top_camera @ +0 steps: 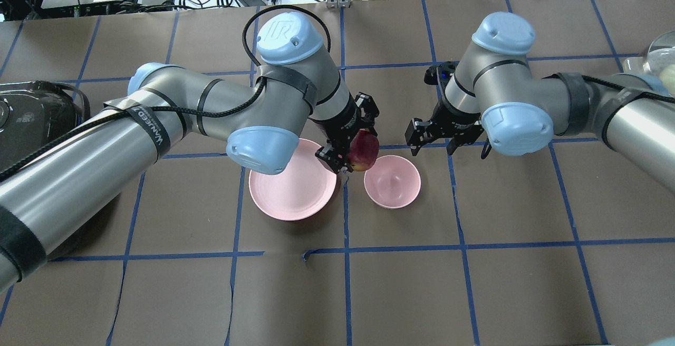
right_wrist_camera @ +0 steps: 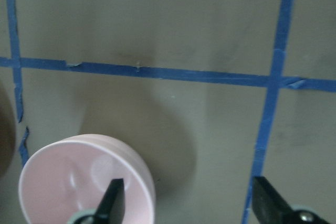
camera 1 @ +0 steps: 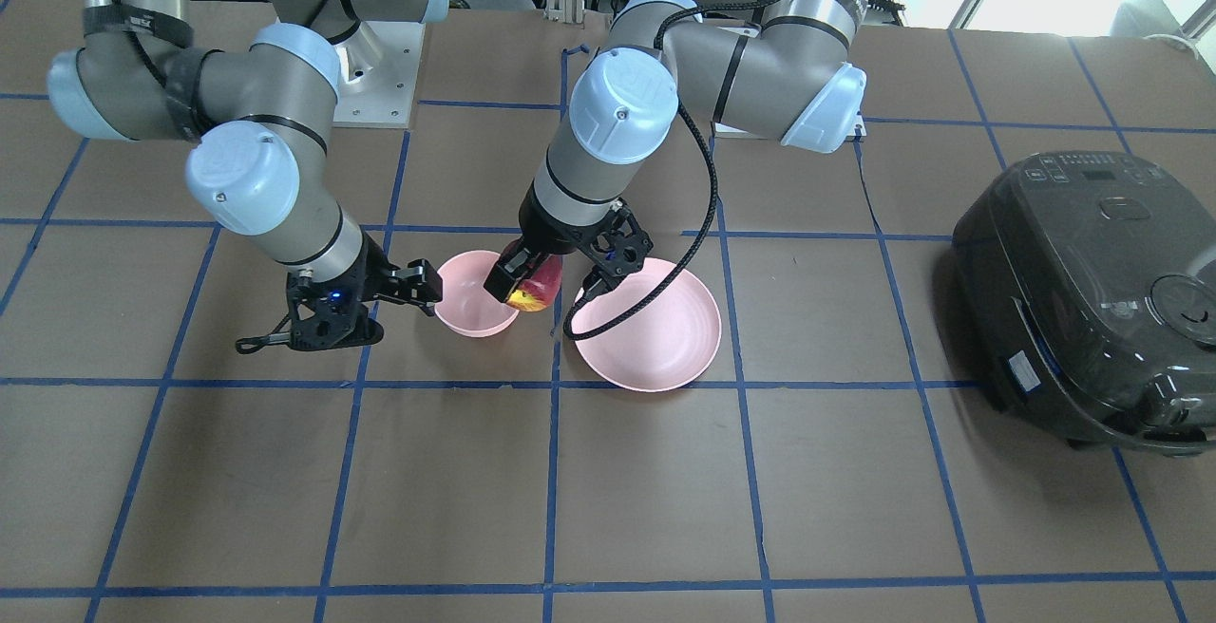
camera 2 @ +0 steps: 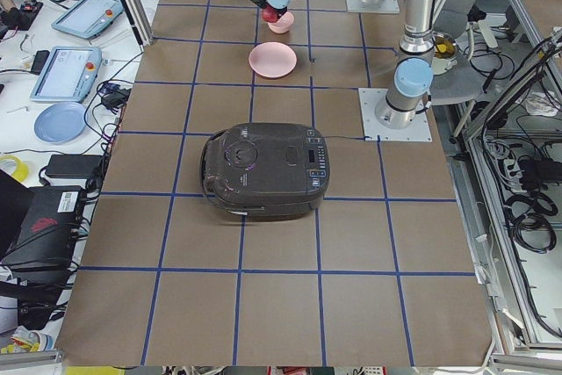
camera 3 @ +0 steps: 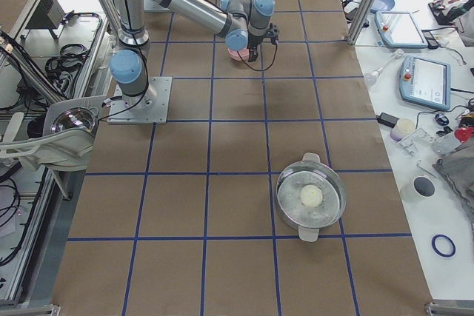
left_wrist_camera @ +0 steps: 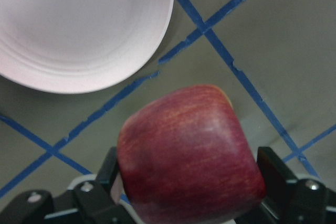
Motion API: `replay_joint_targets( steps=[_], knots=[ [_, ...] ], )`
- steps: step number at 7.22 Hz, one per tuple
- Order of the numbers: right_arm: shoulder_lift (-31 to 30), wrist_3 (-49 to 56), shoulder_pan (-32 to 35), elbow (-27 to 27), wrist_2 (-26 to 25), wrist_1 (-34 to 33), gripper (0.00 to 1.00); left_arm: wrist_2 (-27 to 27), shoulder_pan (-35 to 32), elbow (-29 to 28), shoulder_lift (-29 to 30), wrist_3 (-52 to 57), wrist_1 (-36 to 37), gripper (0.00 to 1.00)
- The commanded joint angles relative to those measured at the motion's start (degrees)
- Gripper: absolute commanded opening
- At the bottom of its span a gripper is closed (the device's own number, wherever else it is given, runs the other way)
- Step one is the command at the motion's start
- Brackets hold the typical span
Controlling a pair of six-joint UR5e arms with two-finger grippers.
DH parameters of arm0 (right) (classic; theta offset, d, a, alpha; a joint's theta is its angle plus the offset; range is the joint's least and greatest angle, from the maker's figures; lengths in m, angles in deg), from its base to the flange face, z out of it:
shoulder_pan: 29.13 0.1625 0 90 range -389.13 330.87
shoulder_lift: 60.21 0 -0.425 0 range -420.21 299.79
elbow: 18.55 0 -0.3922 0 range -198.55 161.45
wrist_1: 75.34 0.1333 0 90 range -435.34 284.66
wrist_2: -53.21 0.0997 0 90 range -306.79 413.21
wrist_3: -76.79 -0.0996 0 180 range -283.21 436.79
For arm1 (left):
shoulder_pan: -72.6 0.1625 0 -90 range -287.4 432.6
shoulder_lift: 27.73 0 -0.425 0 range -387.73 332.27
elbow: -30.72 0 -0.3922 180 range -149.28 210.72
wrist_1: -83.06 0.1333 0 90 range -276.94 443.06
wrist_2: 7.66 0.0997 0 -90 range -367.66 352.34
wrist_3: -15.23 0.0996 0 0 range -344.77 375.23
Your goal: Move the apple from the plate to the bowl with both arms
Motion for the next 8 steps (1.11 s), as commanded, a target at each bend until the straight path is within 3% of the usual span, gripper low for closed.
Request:
replay_joint_targets(
  steps=[1, 3, 4, 5, 6, 7, 8],
  knots=[
    [-1.01, 3.15, -7.48, -2.97, -5.19, 5.98, 1.0, -1.38, -3.74, 0.0, 3.62, -7.17, 4.78, 0.0],
    [-6.44, 3.44, -10.24, -7.07, -10.18, 14.82, 1.0, -1.12, -4.8, -0.09, 7.22, -7.73, 7.79, 0.0],
    [-7.34, 3.35, -10.16, -11.1, -10.64, 20.44, 1.0, -1.12, -5.07, -0.09, 8.37, -7.47, 8.24, 0.0],
    [-7.09, 2.48, -10.16, -12.8, -10.12, 21.19, 1.0, -1.12, -5.16, 0.0, 9.08, -7.21, 8.16, 0.06],
    [-7.35, 2.47, -10.25, -13.16, -10.29, 21.29, 1.0, -1.12, -5.24, 0.0, 9.52, -7.03, 8.15, 0.3],
    [-7.43, 2.47, -10.33, -13.95, -10.21, 21.29, 1.0, -0.6, -5.16, 0.0, 9.7, -6.77, 8.15, 0.92],
    [-8.04, 1.95, -9.99, -14.74, -10.73, 21.11, 1.0, -0.16, -5.16, -0.43, 9.44, -6.25, 8.24, 1.0]
  ],
)
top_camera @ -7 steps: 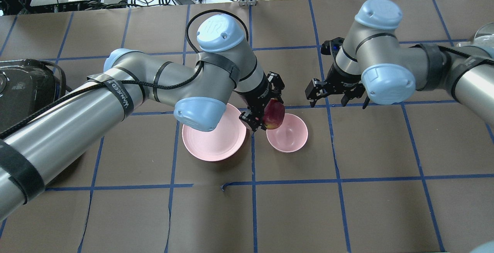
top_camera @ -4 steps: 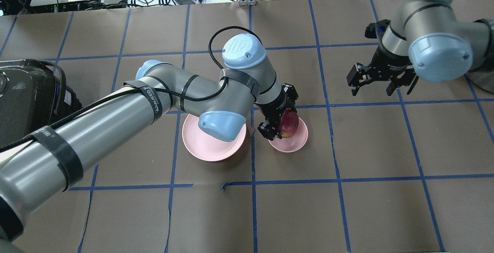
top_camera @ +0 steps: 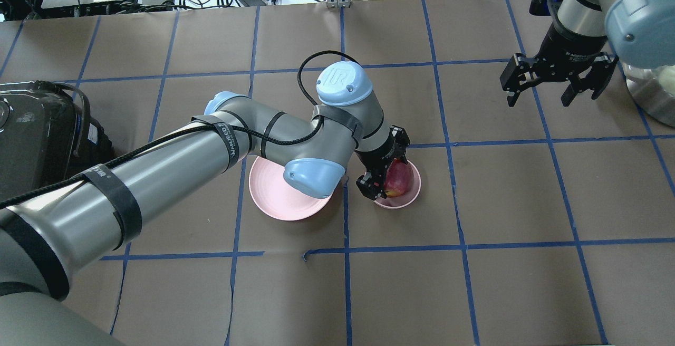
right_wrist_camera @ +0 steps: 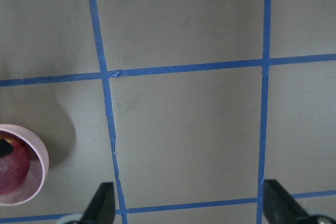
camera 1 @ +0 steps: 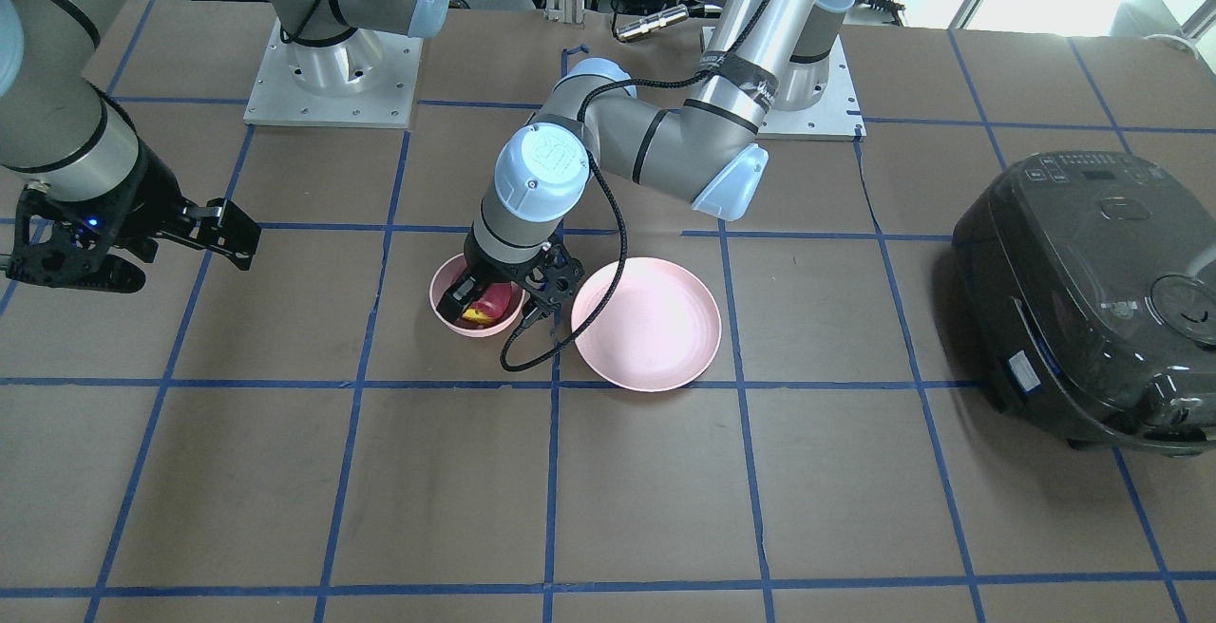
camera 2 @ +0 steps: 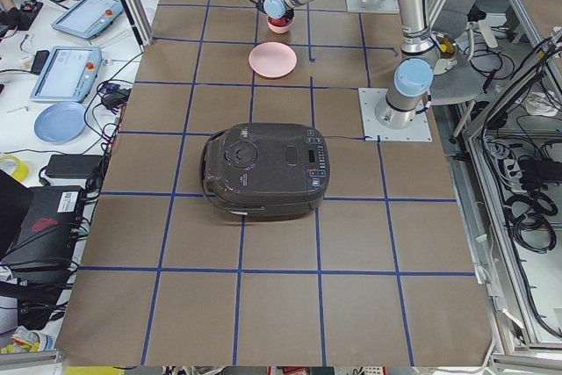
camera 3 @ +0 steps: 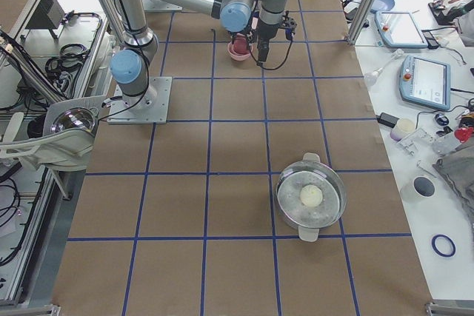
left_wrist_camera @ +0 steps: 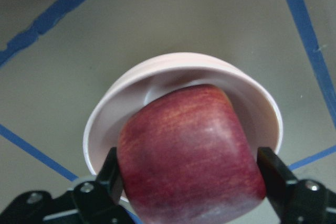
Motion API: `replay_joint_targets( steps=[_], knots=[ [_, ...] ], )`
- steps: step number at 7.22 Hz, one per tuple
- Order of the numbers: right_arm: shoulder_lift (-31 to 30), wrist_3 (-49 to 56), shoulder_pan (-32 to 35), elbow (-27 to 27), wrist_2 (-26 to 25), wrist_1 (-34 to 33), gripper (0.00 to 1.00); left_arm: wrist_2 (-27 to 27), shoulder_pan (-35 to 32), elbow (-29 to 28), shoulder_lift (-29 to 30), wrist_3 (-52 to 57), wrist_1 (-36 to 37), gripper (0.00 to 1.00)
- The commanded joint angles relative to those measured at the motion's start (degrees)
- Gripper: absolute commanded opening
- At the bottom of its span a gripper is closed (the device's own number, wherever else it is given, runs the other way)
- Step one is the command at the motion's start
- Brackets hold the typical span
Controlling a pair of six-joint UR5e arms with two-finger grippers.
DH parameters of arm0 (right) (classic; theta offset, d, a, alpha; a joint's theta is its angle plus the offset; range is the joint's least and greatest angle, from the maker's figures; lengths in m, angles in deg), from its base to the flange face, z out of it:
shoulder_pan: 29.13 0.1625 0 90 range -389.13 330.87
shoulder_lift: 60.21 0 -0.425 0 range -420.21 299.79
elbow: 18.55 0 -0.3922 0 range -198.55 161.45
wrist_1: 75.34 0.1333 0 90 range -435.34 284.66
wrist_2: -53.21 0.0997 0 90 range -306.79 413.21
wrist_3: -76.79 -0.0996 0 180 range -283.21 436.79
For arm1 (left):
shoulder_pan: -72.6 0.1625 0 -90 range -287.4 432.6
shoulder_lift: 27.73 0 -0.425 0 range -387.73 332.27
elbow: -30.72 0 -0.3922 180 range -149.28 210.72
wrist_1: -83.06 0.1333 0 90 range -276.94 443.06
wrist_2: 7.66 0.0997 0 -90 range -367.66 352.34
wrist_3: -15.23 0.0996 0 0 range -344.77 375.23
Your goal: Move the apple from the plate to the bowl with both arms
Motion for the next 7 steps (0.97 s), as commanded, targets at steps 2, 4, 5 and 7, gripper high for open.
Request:
replay_joint_targets(
  steps=[2, 4, 5, 7],
  knots=[
    [-3.5, -3.03, 0.3, -2.39, -0.03, -0.09, 1.0, 1.55, 0.78, -2.69, -2.22, 4.7, -0.8, 1.0],
    [-5.88, -5.43, 1.61, -2.75, 0.32, 0.7, 1.0, 4.37, 4.11, -9.69, -6.61, 15.2, -11.28, 1.0],
    [-6.76, -5.43, 3.97, -2.83, 0.41, 0.7, 1.0, 6.63, 5.69, -15.22, -8.98, 22.67, -22.49, 1.0],
    [-7.12, -5.43, 9.24, -3.1, 0.41, 0.61, 1.0, 7.09, 7.03, -20.54, -13.99, 37.69, -30.94, 1.0]
  ],
)
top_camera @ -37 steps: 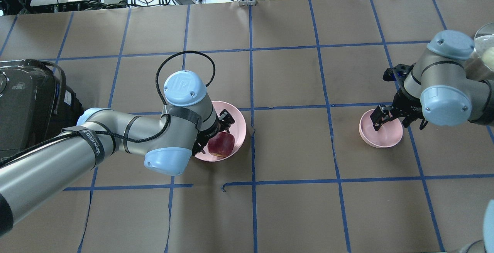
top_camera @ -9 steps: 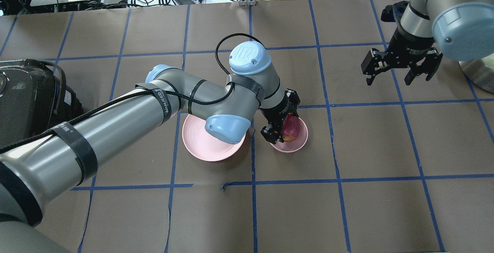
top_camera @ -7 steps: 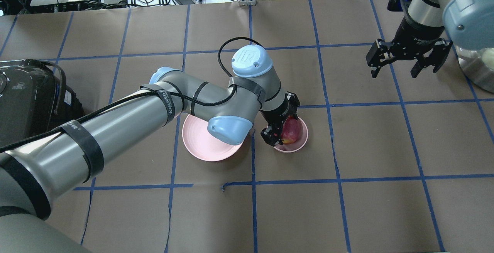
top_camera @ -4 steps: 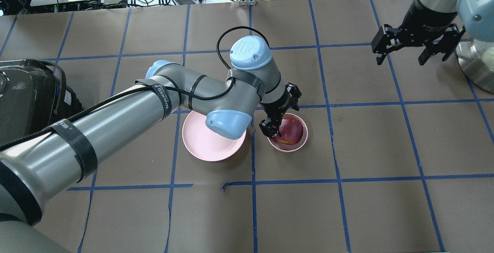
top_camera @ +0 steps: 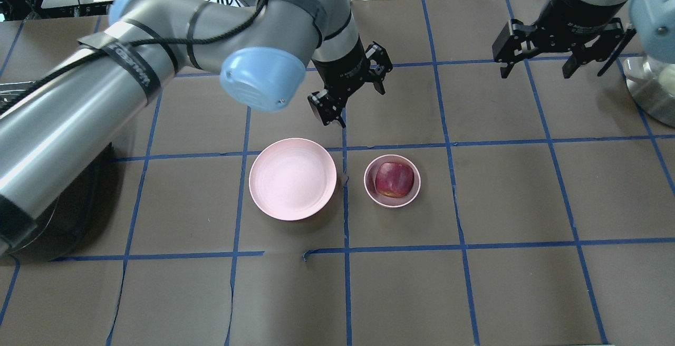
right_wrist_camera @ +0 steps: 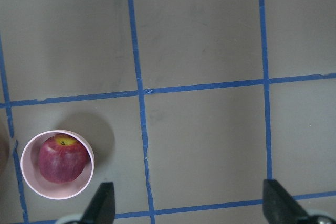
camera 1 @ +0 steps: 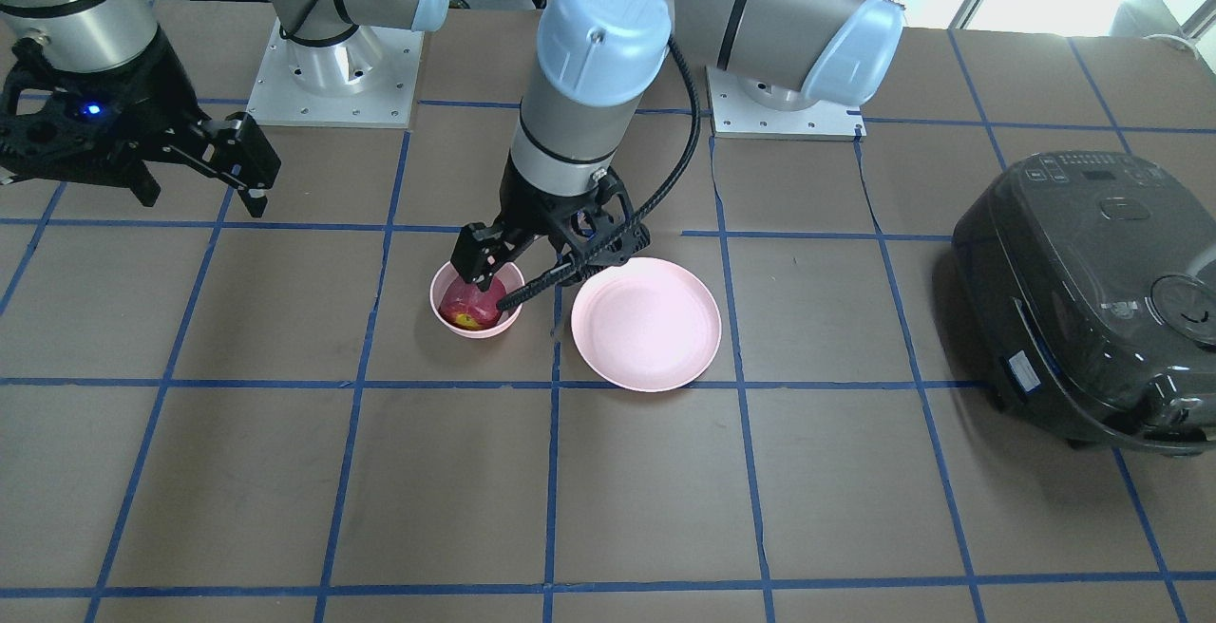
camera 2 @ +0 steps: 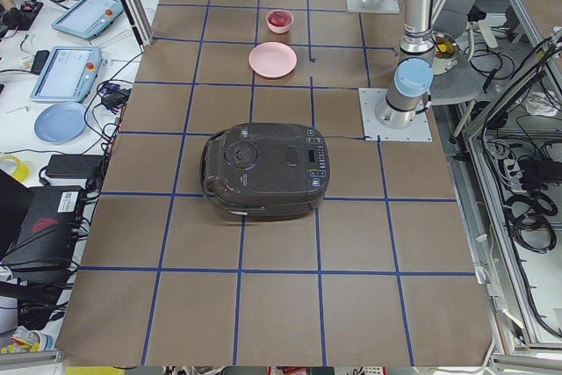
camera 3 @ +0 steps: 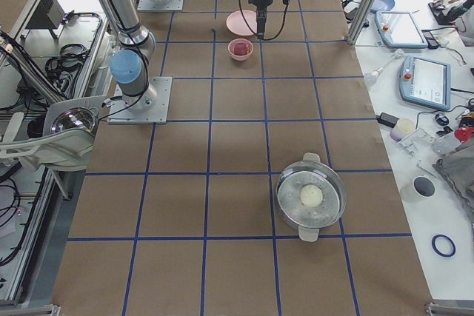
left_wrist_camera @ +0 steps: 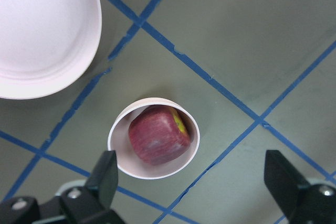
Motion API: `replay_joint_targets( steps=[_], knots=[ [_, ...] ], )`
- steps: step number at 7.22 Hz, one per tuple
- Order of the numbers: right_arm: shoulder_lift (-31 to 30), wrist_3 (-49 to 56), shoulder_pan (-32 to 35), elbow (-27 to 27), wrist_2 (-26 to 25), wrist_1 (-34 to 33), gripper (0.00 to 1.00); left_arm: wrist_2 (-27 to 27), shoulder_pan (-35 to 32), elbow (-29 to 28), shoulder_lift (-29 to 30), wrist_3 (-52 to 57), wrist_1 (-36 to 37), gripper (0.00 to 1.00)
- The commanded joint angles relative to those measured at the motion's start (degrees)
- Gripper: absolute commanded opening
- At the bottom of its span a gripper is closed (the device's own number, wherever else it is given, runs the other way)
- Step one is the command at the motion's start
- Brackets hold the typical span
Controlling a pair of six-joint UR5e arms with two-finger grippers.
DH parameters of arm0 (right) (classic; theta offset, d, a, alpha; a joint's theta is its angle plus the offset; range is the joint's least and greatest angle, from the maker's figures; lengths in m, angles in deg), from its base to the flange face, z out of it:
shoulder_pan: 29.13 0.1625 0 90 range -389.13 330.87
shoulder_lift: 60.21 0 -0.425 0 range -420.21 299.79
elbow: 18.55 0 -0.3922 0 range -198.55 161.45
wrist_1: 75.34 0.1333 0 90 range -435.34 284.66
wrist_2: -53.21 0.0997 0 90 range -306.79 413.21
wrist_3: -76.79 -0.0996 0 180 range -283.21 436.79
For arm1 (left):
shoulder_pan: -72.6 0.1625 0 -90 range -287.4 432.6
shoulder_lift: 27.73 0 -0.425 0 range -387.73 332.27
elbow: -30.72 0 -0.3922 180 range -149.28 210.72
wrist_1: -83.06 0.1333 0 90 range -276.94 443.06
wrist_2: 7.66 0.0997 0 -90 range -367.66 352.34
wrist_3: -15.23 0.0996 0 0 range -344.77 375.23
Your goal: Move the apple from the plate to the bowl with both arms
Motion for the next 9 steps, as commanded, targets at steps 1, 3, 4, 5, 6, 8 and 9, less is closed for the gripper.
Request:
replay_joint_targets(
  steps=[1, 3, 4, 5, 6, 8, 9],
  knots=[
    [-0.64, 0.05, 2.86, -0.38, 0.1, -0.02, 1.0, 2.93, 0.81, -2.89, -6.13, 16.23, -4.79, 1.0],
    [-0.91, 0.05, 2.77, -1.61, 0.8, 0.32, 1.0, 8.47, 1.07, 0.43, -11.06, 29.21, -11.02, 1.0],
    [-1.26, 0.05, 2.77, -2.05, 0.81, 2.24, 1.0, 10.58, 1.6, 3.15, -13.34, 37.22, -10.17, 1.0],
    [-1.26, 0.05, 2.68, -2.14, 0.81, 2.18, 1.0, 14.26, 3.69, 4.13, -14.59, 42.87, -10.24, 1.0],
    [-1.26, 0.49, 2.51, -2.14, 0.89, 2.09, 1.0, 15.08, 7.72, 4.23, -15.64, 48.23, -10.33, 1.0],
    [-1.09, 0.67, 2.51, -1.88, 1.59, 2.0, 1.0, 15.43, 15.63, 4.23, -17.14, 57.71, -10.68, 1.0],
    [-1.0, 0.67, 2.42, -1.88, 2.12, 2.0, 1.0, 15.61, 18.28, 4.32, -17.76, 61.61, -11.21, 1.0]
  ],
)
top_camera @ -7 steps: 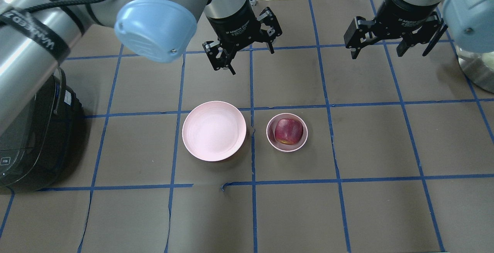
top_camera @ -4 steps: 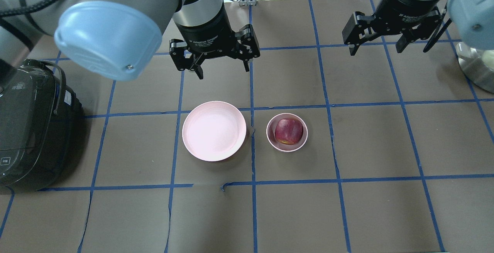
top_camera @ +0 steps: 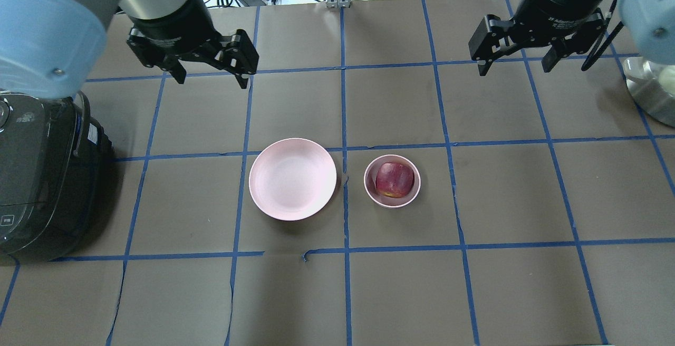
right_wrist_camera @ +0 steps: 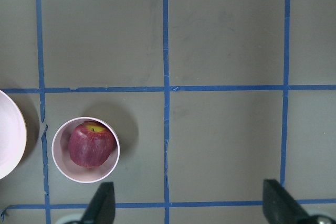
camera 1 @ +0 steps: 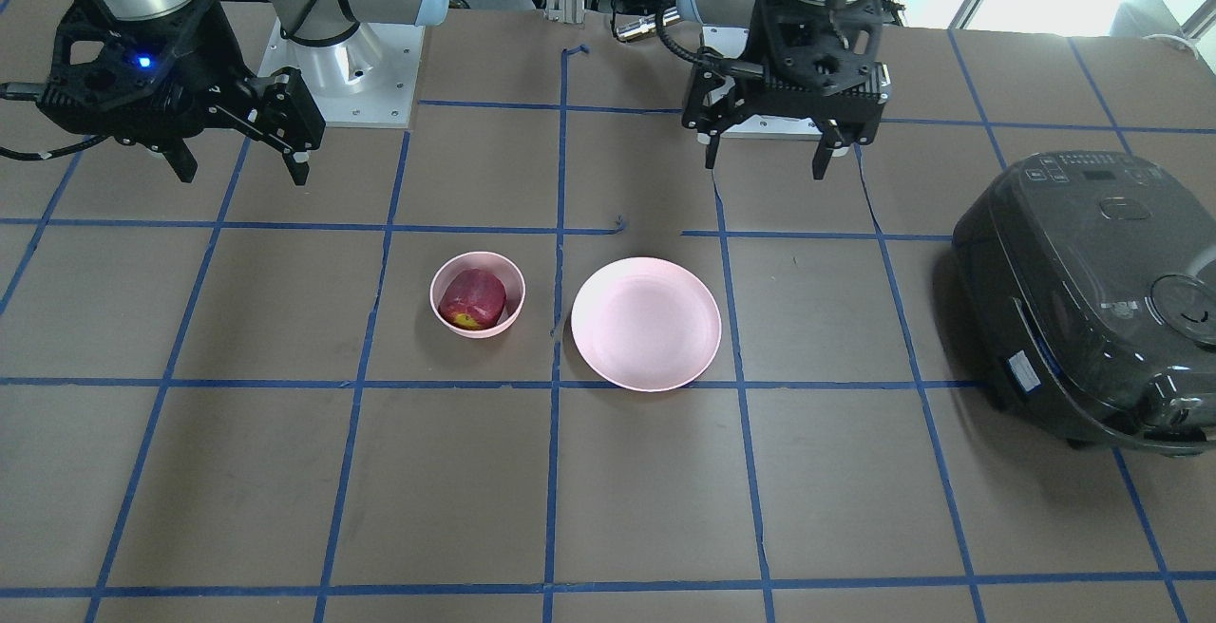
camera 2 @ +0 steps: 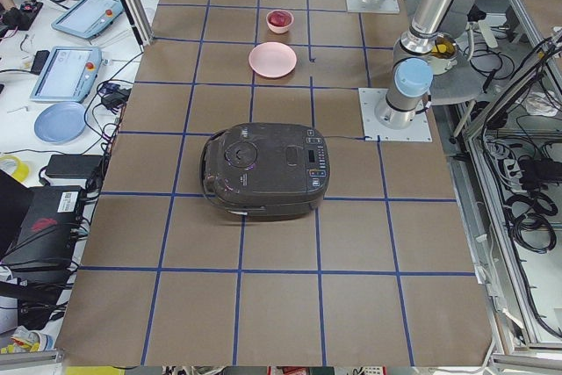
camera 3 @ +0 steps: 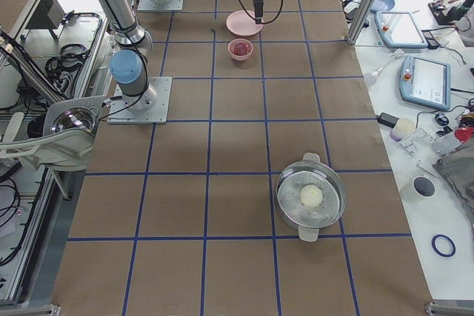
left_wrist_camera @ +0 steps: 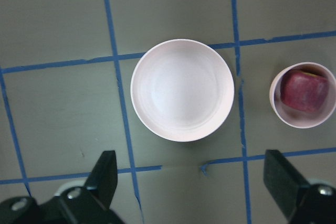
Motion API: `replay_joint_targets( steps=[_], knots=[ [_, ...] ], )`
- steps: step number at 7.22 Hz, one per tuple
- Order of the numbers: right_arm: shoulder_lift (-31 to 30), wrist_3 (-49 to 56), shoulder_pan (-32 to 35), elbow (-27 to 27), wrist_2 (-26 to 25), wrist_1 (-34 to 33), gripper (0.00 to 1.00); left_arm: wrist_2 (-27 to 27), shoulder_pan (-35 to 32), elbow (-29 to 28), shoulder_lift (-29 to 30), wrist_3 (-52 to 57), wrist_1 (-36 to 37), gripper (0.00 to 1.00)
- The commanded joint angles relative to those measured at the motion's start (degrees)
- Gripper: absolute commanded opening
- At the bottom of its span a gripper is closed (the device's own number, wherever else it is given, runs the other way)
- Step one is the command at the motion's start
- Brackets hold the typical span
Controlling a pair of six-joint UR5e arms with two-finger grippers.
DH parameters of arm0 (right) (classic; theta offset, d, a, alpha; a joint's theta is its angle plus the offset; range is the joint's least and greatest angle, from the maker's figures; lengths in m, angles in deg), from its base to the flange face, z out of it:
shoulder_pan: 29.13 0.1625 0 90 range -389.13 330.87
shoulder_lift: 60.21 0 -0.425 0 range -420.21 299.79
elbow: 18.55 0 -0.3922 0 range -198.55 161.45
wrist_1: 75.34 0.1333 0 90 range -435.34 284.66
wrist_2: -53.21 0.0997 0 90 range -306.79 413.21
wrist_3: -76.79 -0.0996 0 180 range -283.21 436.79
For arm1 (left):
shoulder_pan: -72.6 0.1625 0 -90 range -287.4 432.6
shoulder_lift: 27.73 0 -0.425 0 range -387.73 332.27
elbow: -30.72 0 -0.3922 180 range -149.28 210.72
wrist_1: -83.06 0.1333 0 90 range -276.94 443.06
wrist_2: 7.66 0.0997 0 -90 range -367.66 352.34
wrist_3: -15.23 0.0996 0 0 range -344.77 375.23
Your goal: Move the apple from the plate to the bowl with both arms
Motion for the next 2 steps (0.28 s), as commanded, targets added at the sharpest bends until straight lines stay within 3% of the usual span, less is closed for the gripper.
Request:
replay_joint_targets(
  steps=[1, 2],
  knots=[
    [0.01, 0.06, -0.06, -0.02, 0.52, 0.08, 1.0, 0.08, 4.6, 0.18, -1.17, 5.87, -0.65, 1.0],
    [-0.08, 0.06, -0.06, -0.02, 0.61, -0.1, 1.0, -0.1, 4.61, 0.88, -1.35, 5.61, -0.91, 1.0]
  ],
)
